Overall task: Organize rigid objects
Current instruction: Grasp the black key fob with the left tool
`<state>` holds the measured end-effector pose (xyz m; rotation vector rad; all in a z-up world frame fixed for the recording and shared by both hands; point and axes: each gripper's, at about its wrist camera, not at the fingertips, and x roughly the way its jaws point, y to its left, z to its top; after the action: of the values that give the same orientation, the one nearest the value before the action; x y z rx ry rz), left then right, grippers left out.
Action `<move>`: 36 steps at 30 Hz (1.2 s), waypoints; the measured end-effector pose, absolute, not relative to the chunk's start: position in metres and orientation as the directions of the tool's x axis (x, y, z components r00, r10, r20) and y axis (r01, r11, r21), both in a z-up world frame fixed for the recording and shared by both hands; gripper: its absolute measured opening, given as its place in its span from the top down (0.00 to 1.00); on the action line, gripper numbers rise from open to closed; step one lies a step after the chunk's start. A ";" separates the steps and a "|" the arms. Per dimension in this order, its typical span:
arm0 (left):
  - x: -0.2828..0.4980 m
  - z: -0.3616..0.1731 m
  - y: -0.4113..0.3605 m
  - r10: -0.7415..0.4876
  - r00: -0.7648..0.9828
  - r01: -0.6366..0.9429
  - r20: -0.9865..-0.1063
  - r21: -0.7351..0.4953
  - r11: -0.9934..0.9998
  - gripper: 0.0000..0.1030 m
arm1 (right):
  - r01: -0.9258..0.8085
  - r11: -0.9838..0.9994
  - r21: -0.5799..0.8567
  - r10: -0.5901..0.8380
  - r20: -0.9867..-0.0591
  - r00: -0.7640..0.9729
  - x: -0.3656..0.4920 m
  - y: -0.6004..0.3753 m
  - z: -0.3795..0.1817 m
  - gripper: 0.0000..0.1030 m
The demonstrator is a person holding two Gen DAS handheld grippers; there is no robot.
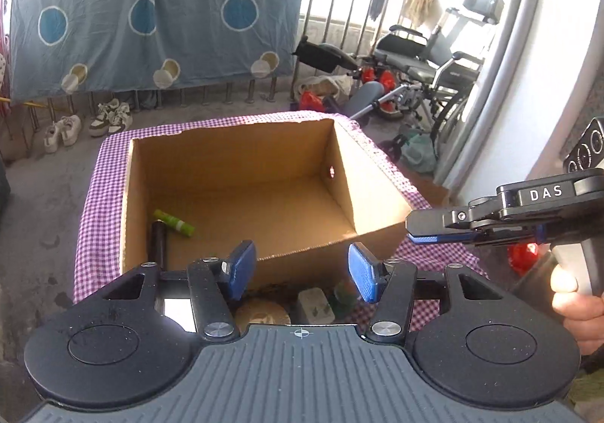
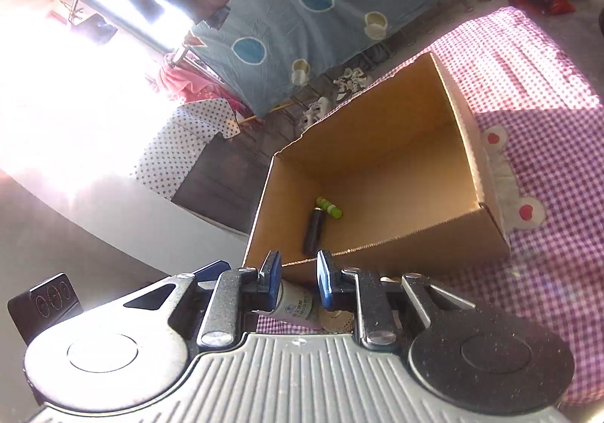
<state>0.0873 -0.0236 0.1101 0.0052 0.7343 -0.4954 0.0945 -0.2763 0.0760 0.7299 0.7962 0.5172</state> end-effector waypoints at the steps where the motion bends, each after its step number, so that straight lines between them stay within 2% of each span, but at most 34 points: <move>1: 0.081 0.103 -0.030 -0.443 0.613 0.457 -0.654 -0.165 0.874 0.46 | -0.114 0.642 0.758 0.643 -0.451 0.619 0.081 -0.284 0.065 0.74; 5: 0.063 0.068 -0.060 -0.484 0.524 0.541 -0.701 -0.165 0.824 0.45 | 0.039 0.612 0.790 0.573 -0.478 0.666 0.038 -0.310 0.011 0.73; 12: 0.044 0.014 -0.116 -0.448 0.470 0.647 -0.760 -0.048 0.761 0.46 | 0.219 0.577 0.787 0.526 -0.563 0.637 0.006 -0.328 -0.049 0.73; 17: 0.037 -0.009 -0.136 -0.427 0.462 0.671 -0.778 -0.008 0.741 0.48 | 0.239 0.569 0.787 0.527 -0.572 0.629 0.003 -0.333 -0.060 0.73; 19: 0.038 -0.016 -0.140 -0.423 0.454 0.669 -0.784 -0.013 0.743 0.54 | 0.243 0.564 0.789 0.529 -0.571 0.627 0.005 -0.334 -0.062 0.73; 28: 0.046 -0.030 -0.152 -0.405 0.416 0.674 -0.814 -0.023 0.739 0.65 | 0.255 0.573 0.778 0.525 -0.588 0.615 0.023 -0.329 -0.079 0.73; 36: 0.052 -0.028 -0.154 -0.419 0.417 0.683 -0.807 -0.027 0.730 0.67 | 0.223 0.580 0.783 0.538 -0.574 0.618 0.038 -0.319 -0.082 0.73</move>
<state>0.0516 -0.1537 -0.0279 0.3294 0.9035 -0.7069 0.0379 -0.3188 -0.0821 0.9659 0.9193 0.2176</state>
